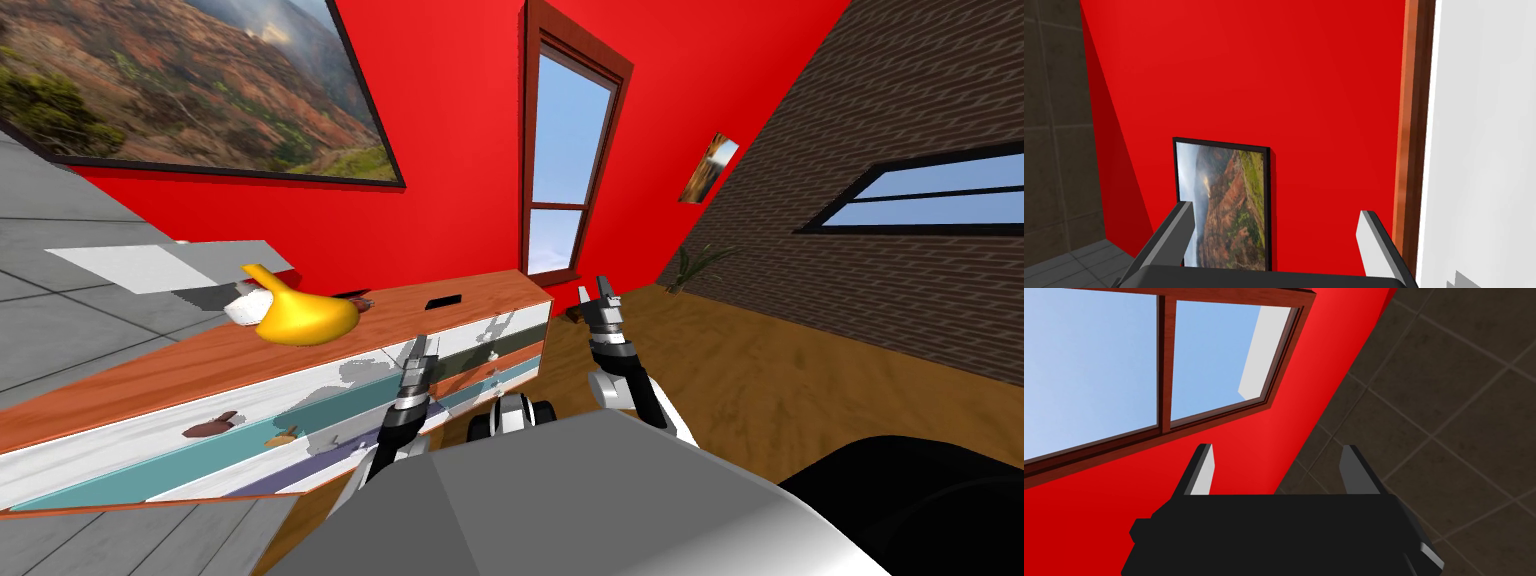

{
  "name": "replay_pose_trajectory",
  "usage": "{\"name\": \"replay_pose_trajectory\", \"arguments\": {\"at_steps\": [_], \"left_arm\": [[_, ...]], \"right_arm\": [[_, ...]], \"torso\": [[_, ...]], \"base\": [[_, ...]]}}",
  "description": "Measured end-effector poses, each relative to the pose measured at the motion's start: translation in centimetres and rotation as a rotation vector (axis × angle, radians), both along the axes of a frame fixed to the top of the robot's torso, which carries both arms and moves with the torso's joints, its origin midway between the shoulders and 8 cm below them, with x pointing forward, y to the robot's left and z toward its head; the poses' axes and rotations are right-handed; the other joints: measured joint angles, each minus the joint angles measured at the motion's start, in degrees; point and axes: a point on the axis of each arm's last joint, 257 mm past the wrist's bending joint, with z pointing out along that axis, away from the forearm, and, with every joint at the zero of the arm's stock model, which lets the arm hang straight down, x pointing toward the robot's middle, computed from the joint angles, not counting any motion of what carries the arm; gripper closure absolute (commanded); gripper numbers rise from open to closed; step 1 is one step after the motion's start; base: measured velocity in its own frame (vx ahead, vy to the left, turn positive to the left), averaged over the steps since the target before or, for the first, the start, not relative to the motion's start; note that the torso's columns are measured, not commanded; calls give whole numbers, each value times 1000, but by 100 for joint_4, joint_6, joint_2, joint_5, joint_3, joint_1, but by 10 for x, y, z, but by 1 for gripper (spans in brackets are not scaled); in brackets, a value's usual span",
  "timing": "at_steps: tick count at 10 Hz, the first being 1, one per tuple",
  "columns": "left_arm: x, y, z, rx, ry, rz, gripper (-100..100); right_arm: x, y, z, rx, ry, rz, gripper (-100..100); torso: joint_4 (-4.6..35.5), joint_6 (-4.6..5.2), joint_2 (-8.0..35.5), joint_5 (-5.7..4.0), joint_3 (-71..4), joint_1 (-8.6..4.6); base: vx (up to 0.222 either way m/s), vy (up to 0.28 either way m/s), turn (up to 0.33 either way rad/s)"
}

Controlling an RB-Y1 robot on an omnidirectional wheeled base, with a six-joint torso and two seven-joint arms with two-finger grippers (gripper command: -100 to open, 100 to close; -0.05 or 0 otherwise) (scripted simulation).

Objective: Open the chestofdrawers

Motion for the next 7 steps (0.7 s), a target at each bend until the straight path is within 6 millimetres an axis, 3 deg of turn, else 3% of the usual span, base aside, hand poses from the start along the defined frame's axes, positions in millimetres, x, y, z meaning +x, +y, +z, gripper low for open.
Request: {"name": "replay_pose_trajectory", "arguments": {"at_steps": [7], "left_arm": [[-1, 15, -52, 25, 54, 16, -100]], "right_arm": [[0, 0, 0, 0, 0, 0, 0]], "torso": [[1, 0, 3, 2, 3, 5]], "base": [[40, -70, 20]]}}
